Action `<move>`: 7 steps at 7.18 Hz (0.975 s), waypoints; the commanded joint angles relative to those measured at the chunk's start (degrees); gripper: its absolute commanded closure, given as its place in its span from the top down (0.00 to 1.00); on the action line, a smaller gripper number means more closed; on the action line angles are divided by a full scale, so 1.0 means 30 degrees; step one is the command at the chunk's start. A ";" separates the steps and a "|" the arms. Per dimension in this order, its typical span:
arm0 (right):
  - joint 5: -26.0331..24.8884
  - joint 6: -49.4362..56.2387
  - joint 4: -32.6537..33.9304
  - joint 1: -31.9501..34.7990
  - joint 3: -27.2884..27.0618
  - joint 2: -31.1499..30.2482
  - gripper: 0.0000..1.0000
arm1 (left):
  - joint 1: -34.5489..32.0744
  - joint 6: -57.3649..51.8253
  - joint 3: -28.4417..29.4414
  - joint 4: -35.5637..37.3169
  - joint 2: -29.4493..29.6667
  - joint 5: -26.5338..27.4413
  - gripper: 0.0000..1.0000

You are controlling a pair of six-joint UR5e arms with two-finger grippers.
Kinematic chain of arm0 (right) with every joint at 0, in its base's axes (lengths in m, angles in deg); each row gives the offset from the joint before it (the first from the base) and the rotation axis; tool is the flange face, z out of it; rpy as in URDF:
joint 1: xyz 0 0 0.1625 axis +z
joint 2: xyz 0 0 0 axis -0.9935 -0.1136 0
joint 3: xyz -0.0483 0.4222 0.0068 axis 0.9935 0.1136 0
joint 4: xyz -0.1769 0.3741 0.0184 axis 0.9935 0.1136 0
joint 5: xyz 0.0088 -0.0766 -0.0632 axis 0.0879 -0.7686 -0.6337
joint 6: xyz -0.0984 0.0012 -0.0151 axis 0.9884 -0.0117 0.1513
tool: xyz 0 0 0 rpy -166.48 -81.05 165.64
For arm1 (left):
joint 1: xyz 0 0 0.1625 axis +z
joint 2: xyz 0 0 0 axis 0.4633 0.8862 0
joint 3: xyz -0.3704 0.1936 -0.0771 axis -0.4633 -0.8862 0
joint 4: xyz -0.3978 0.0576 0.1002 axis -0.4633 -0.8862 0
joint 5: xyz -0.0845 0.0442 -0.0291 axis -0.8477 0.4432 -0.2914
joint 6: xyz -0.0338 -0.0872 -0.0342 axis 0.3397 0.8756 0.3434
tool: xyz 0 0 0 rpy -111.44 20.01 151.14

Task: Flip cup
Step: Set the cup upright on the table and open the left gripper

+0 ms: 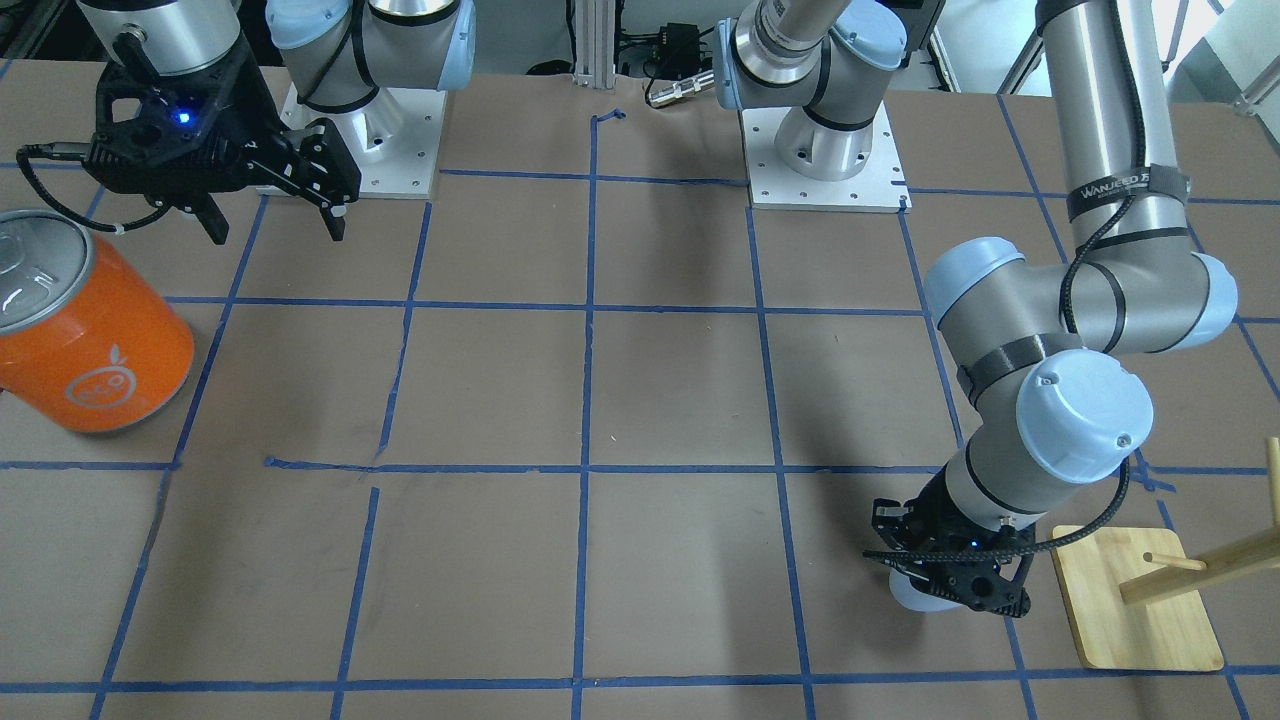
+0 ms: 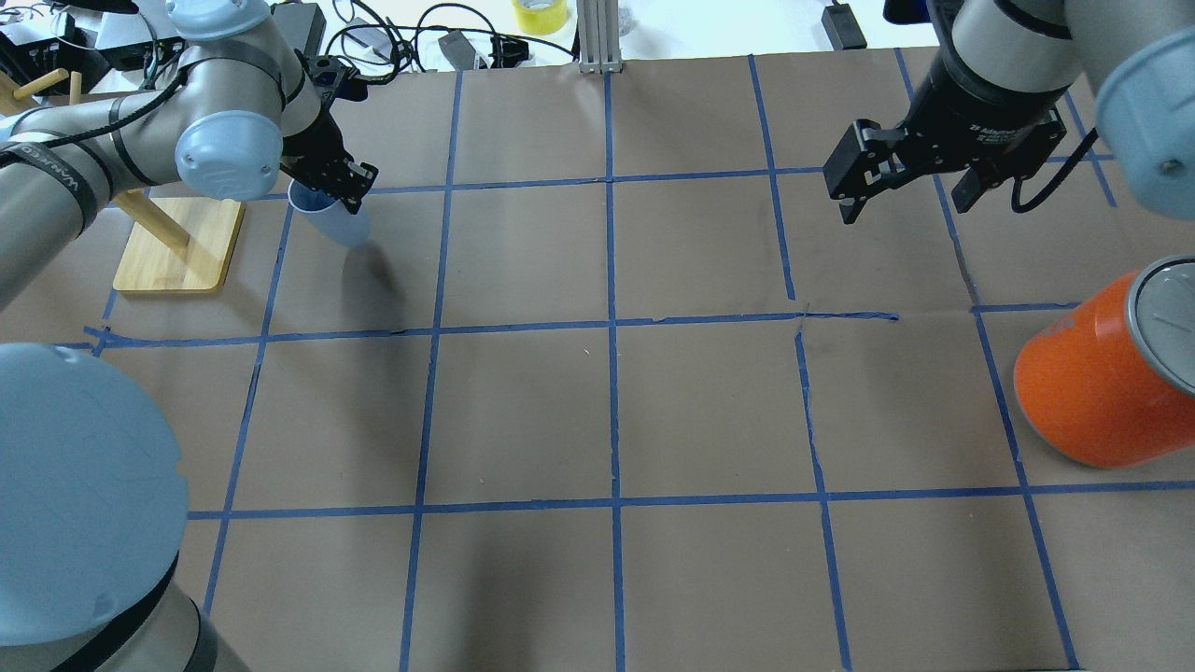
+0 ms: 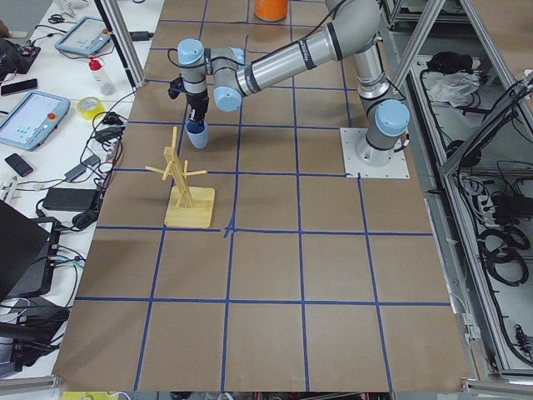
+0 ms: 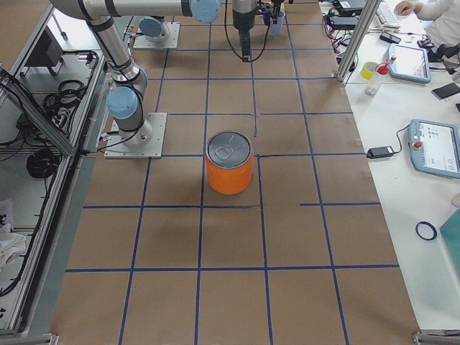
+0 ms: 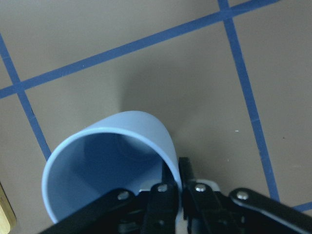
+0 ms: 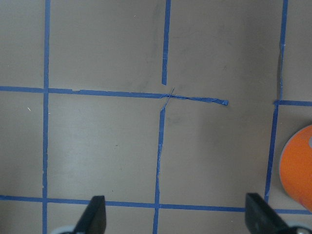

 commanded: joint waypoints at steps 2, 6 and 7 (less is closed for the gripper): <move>0.0011 0.0000 0.0000 -0.0014 0.0000 -0.0006 1.00 | 0.0021 0.0037 -0.0107 0.0022 0.0163 0.0051 0.00; 0.0069 0.0000 0.0000 -0.0014 0.0000 0.0023 1.00 | 0.0021 0.0034 -0.0342 0.0022 0.0454 -0.0006 0.96; 0.0070 0.0000 0.0000 -0.0014 0.0000 -0.0006 1.00 | 0.0021 -0.0078 -0.0283 0.0022 0.0456 0.0166 1.00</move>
